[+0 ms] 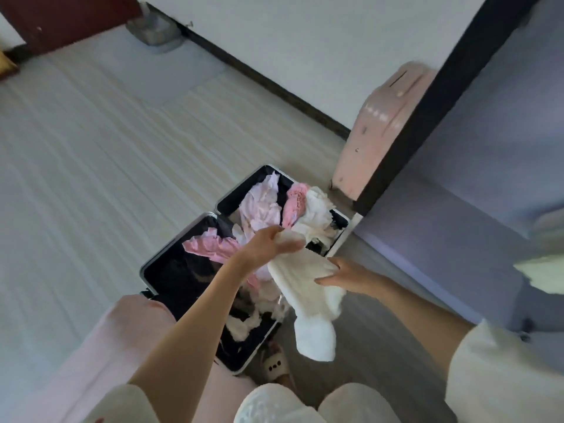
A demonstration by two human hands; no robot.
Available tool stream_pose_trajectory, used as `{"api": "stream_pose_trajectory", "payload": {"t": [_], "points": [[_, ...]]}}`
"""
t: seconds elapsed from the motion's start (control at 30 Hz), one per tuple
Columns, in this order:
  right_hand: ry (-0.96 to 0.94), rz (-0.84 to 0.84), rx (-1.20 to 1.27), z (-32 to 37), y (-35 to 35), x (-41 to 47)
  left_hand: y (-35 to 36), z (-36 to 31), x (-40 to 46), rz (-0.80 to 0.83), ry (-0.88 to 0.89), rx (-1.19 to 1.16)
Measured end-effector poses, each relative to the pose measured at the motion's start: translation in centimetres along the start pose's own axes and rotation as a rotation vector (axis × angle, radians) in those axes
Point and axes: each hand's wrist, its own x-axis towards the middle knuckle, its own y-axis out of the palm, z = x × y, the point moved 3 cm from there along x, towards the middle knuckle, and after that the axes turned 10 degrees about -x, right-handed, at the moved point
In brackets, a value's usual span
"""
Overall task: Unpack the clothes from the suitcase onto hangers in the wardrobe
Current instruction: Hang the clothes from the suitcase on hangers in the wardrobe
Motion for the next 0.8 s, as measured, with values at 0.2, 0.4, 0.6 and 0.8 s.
{"api": "stream_pose_trajectory", "payload": {"t": [0.2, 0.4, 0.6, 0.8], "points": [[0.027, -0.131, 0.04, -8.2, -5.2, -7.9, 10.4, -3.5, 0.0, -0.036, 0.215, 0.21], [0.104, -0.245, 0.029, -19.4, -10.0, -17.1, 21.0, -9.5, 0.0, -0.199, 0.493, 0.211], [0.103, -0.377, 0.03, -24.9, -14.4, -24.1, 30.2, -16.3, -1.6, -0.156, 0.619, 0.015], [0.15, -0.623, 0.025, -27.8, -20.2, -27.9, 34.0, -23.9, -1.3, -0.152, 0.759, -0.019]]}}
